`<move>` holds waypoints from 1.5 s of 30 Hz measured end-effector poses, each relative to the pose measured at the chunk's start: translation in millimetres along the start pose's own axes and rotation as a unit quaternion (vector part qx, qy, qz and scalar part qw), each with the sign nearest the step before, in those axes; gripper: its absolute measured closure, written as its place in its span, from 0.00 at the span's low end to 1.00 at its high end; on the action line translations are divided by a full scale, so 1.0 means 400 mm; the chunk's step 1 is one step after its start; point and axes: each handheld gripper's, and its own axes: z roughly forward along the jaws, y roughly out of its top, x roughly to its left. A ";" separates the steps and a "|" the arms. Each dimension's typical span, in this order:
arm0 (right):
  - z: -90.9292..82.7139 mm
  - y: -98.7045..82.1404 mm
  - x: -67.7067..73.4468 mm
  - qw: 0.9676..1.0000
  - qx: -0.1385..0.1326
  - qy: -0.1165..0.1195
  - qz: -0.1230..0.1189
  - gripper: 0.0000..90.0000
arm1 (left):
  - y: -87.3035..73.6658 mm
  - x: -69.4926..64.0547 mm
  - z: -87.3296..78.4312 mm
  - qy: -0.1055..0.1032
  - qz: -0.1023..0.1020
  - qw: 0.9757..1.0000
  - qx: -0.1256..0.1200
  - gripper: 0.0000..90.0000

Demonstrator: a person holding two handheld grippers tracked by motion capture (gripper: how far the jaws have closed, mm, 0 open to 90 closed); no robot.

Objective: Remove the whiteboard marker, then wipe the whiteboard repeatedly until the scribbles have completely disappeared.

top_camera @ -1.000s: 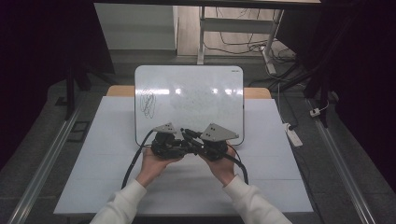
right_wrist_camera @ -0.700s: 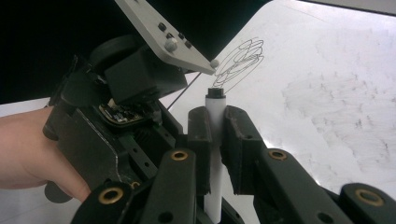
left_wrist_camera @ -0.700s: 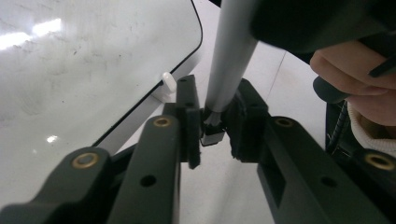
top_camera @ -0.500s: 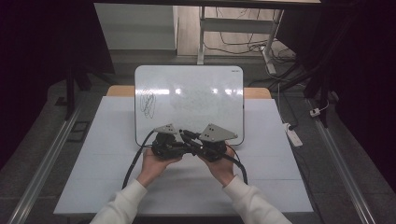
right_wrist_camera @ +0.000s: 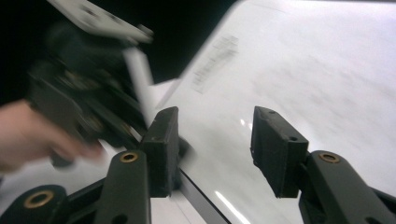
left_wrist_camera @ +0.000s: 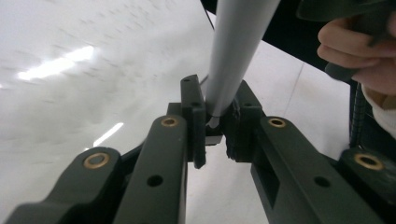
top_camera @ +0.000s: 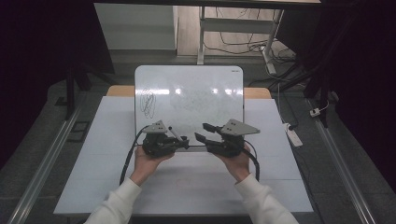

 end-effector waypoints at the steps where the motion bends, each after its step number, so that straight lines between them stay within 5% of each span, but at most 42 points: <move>1: -0.017 -0.009 -0.014 1.000 0.004 -0.008 0.003 0.56 | -0.001 0.006 -0.016 0.005 0.003 1.000 -0.008 0.87; 8: -0.135 -0.103 -0.093 0.998 0.046 -0.044 0.014 0.53 | -0.005 0.022 -0.064 0.015 0.010 0.999 -0.031 0.87; 17: -0.252 -0.209 -0.140 0.993 0.087 -0.085 0.004 0.48 | -0.007 0.052 -0.129 0.036 0.010 0.996 -0.078 0.87; 24: -0.288 -0.252 -0.161 0.988 0.110 -0.109 -0.001 0.47 | 0.001 0.069 -0.176 0.055 0.011 0.991 -0.119 0.87; 35: -0.300 -0.272 -0.177 0.984 0.122 -0.129 -0.005 0.47 | 0.000 0.106 -0.209 0.087 0.000 0.986 -0.141 0.87; 40: -0.289 -0.279 -0.175 0.982 0.136 -0.130 -0.012 0.47 | 0.024 0.143 -0.216 0.122 -0.001 0.980 -0.159 0.87; 45: -0.291 -0.278 -0.177 0.982 0.135 -0.133 -0.016 0.47 | 0.071 0.216 -0.225 0.172 0.000 0.971 -0.164 0.87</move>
